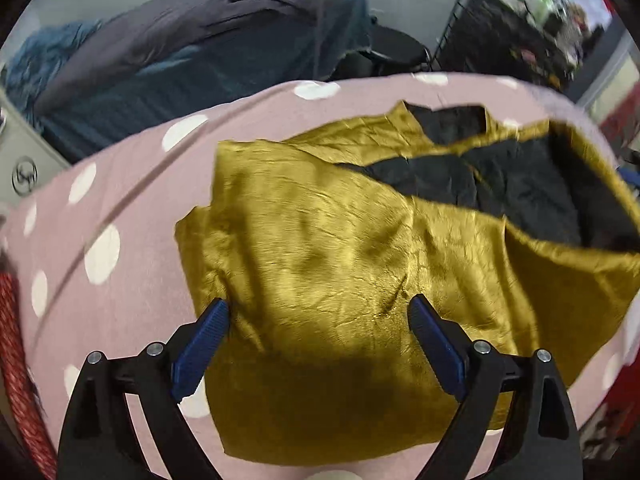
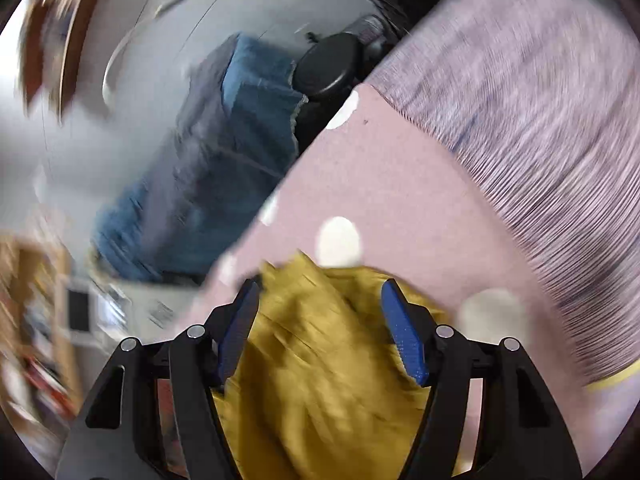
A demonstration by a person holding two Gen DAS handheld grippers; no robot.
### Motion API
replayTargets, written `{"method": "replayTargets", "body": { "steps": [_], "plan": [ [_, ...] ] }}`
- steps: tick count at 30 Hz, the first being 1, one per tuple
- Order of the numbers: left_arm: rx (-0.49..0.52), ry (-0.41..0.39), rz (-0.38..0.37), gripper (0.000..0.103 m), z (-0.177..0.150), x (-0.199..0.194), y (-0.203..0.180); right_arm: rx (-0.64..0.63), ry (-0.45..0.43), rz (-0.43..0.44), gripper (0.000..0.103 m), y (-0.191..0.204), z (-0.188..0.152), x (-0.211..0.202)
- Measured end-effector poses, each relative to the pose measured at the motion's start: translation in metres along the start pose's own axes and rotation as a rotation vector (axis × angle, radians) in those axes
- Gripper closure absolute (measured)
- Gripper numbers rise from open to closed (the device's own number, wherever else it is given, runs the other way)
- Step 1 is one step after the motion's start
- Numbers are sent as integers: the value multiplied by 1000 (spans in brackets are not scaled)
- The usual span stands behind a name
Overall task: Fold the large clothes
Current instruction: 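Lift the hem and fold it toward the collar with both grippers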
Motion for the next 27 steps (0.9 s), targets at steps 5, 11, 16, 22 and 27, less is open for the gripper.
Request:
{"method": "replayTargets", "body": {
  "steps": [5, 11, 16, 22, 27],
  "plan": [
    [-16, 43, 18, 41, -2, 18, 4, -252, 132, -104, 39, 15, -65, 15],
    [-30, 27, 26, 84, 7, 6, 8, -396, 175, -236, 76, 32, -113, 44],
    [-107, -77, 38, 93, 21, -29, 31, -480, 109, -293, 96, 54, -117, 36],
    [-234, -150, 61, 94, 49, -44, 72, -376, -47, -315, 98, 35, -98, -9],
    [-340, -90, 8, 89, 76, -14, 86, -188, -56, -305, 98, 3, -75, -12]
  ]
}}
Point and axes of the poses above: each gripper's, at about its wrist camera, not at the fingertips, and x roughly the way its jaws point, y to its left, z to its top, the point moved 1 cm from there along x, roughly the way its jaws point, and after that the axes turned 1 degree about -z, right-handed, at the moved point
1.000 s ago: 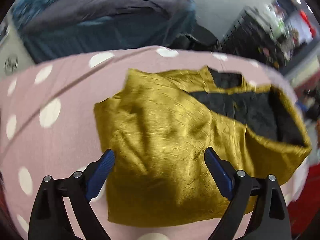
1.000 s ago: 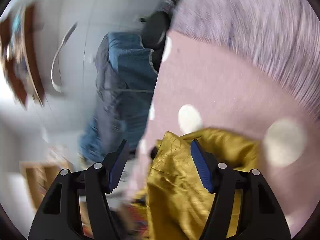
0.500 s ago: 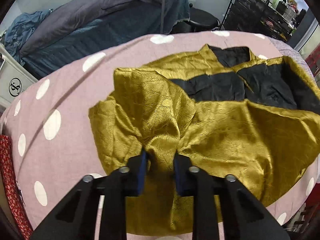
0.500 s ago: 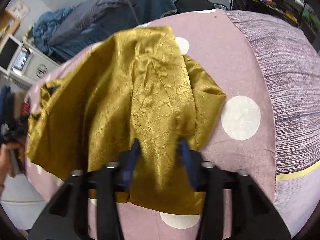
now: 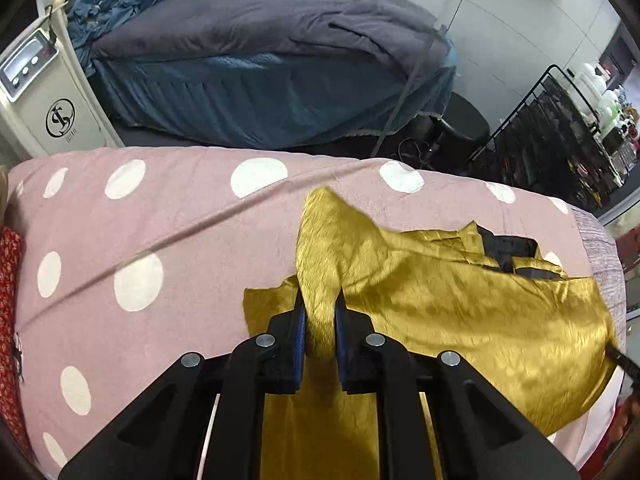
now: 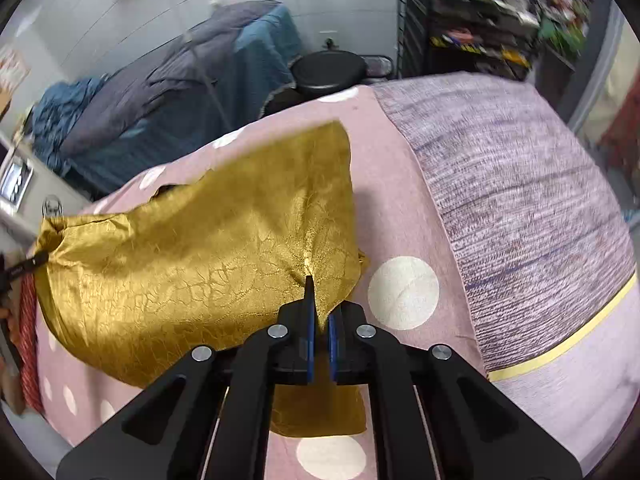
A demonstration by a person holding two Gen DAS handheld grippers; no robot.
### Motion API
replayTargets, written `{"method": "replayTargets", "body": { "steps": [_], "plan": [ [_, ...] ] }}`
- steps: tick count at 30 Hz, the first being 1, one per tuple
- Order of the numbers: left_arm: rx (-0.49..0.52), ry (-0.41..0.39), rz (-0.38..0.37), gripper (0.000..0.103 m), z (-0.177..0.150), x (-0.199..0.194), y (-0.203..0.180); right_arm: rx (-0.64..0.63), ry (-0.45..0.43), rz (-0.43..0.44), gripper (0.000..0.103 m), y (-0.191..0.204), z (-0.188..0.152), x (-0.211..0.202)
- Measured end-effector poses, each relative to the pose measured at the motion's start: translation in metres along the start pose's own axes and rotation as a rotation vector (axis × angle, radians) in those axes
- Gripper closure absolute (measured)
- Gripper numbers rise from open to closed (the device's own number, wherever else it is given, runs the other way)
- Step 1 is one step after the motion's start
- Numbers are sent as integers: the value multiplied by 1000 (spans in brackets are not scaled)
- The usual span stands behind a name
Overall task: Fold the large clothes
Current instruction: 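Lift the hem and fold it toward the collar with both grippers, then press and smooth the folded jacket flat with both grippers open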
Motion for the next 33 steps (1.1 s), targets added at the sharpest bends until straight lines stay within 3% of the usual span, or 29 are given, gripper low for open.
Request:
{"method": "replayTargets", "body": {
  "steps": [3, 5, 7, 9, 12, 16, 18, 23, 27, 33],
  "plan": [
    [49, 17, 41, 65, 3, 12, -12, 22, 51, -49, 98, 0, -1, 25],
    [60, -31, 75, 37, 7, 5, -17, 19, 72, -85, 98, 2, -5, 38],
    [18, -94, 77, 20, 12, -13, -12, 23, 88, -103, 98, 3, -8, 45],
    [-27, -155, 58, 18, 17, -36, -6, 24, 102, -122, 98, 4, -7, 55],
    [26, -182, 55, 18, 9, -62, -15, 20, 110, -138, 98, 3, -8, 66],
    [168, -150, 33, 17, -46, -74, -54, 19, 128, -150, 98, 2, -6, 79],
    [239, -125, 50, 17, -91, -71, -76, 25, 133, -157, 98, 3, -6, 82],
    [250, -61, 94, 17, -163, -50, -96, 40, 136, -160, 97, -1, -8, 81],
    [226, -27, 114, 17, -170, -33, -95, 34, 137, -165, 97, -2, -8, 77],
    [261, -42, 120, 14, -144, -15, -98, 42, 134, -165, 97, -2, -13, 71]
  ]
}}
Point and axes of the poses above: each gripper's, at about its wrist camera, not at the fingertips, and x roughly the way its jaws point, y to its left, z to its top, the point moved 1 cm from there along x, roughly the way its jaws point, and after that the axes turned 1 degree about -z, right-handed, at the moved point
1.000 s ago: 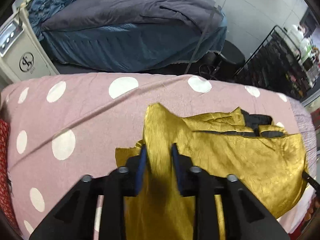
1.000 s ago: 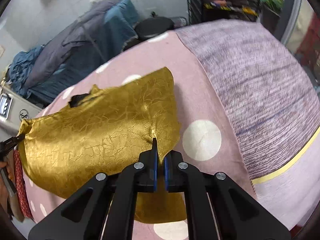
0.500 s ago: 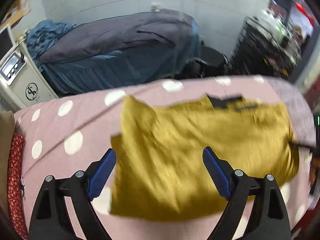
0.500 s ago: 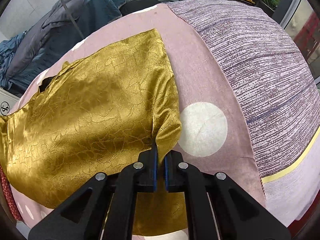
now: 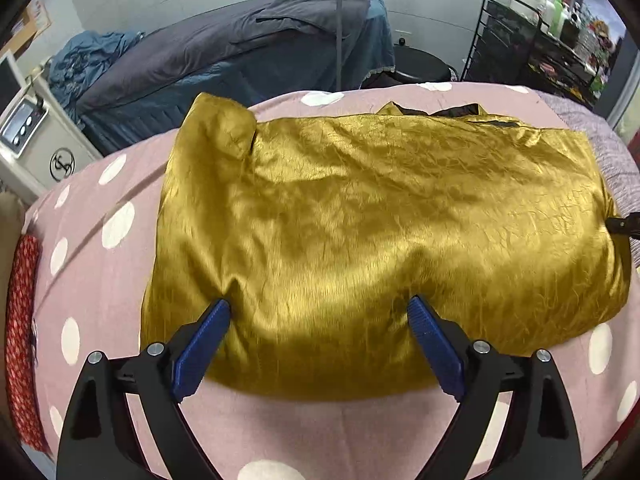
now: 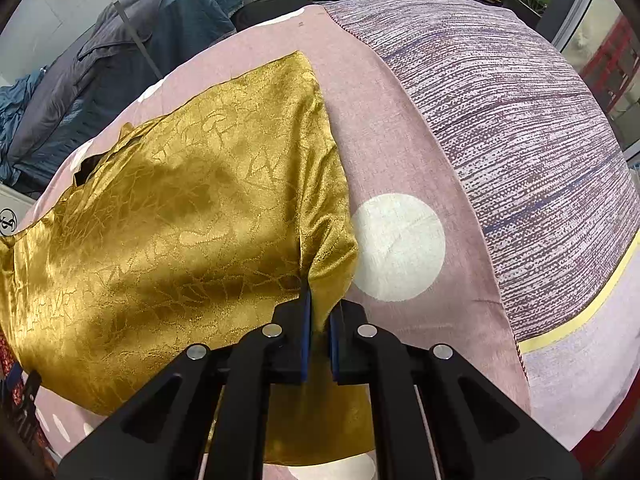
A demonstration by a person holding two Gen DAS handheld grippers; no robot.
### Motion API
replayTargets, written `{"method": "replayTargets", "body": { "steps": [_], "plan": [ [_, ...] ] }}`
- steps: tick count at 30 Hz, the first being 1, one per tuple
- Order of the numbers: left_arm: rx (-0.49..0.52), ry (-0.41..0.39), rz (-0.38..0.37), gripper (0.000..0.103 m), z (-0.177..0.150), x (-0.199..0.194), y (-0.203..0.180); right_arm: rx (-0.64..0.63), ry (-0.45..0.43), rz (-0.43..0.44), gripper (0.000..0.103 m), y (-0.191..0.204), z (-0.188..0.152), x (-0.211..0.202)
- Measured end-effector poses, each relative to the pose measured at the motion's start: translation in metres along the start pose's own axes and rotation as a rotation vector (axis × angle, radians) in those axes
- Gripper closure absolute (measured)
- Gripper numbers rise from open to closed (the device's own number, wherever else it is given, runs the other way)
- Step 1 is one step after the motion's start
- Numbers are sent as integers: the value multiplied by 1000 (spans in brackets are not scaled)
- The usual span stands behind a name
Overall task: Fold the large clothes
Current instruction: 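Press and smooth the folded jacket flat with both grippers open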
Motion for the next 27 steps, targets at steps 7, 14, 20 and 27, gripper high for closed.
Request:
{"method": "replayTargets", "body": {
  "steps": [7, 14, 20, 27],
  "plan": [
    [65, 25, 17, 14, 18, 29, -10, 68, 5, -2, 84, -14, -14, -12],
    [62, 41, 5, 14, 28, 41, -12, -73, -210, -187, 53, 9, -37, -75],
    [65, 56, 5, 11, 29, 47, -12, -348, -228, -5, 26, 90, -72, -84],
    [44, 85, -20, 6, 29, 59, -7, -302, -37, 2, 21, 101, -72, -20]
  ]
}}
Point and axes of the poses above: each gripper's, at about its wrist camera, not at the fingertips, and x roughly the way its jaws point, y to its left, z to its top, the point moved 1 cm from there along x, roughly the way its jaws point, and after that the axes turned 1 degree about -z, right-handed, at the moved point
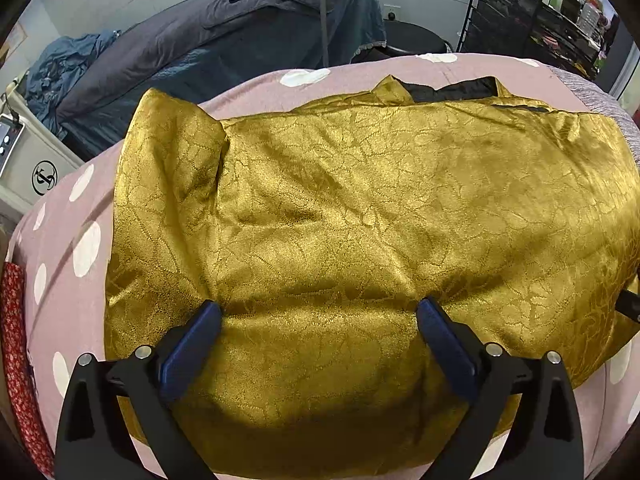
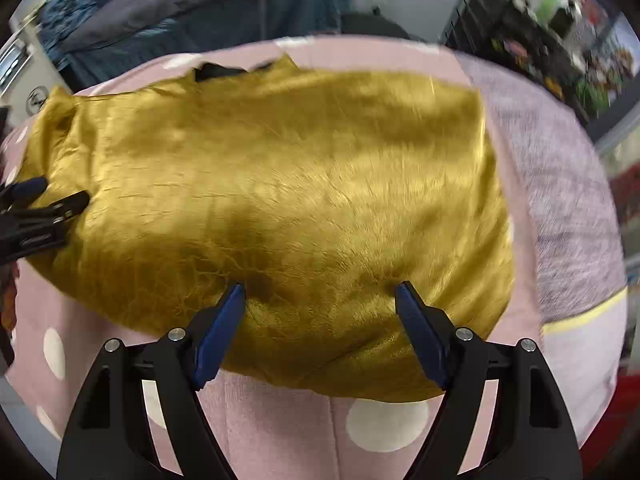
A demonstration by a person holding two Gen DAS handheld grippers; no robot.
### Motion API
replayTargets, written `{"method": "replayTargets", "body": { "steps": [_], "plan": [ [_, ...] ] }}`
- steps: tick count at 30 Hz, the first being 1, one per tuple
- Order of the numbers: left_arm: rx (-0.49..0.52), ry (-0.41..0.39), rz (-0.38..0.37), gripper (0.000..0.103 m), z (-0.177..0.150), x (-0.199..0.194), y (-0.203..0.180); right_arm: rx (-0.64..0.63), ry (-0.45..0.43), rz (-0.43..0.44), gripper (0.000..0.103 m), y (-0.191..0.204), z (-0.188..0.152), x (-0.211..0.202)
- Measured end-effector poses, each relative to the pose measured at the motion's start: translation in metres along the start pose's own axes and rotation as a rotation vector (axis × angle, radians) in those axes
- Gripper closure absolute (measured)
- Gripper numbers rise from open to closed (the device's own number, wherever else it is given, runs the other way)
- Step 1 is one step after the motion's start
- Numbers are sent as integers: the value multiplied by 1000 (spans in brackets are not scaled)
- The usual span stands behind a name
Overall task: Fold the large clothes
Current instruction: 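Press and smooth the folded jacket flat with both grippers open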
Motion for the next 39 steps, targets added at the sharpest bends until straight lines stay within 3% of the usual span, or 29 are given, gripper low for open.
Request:
{"method": "replayTargets", "body": {
  "steps": [4, 17, 26, 35, 39],
  "plan": [
    [3, 13, -3, 5, 5, 7, -1, 37, 54, 29, 18, -12, 3, 19],
    [-38, 94, -20, 5, 16, 31, -2, 40, 148, -26, 6, -7, 6, 54],
    [-19, 146, -14, 5, 23, 41, -4, 41, 184, -31, 5, -6, 22, 76],
    [-26, 113, -20, 5, 15, 27, -1, 38, 163, -28, 5, -8, 21, 80],
    [-46, 68, -24, 6, 4, 4, 1, 35, 150, -26, 5, -9, -6, 61]
  ]
}}
Point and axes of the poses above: each gripper's, at about its wrist camera, not at the fingertips, and x roughly the way its jaws point, y to its left, z to its top, the point moved 1 cm from there along x, roughly the way its jaws point, and after that the axes turned 1 degree about -z, right-handed, at the moved point
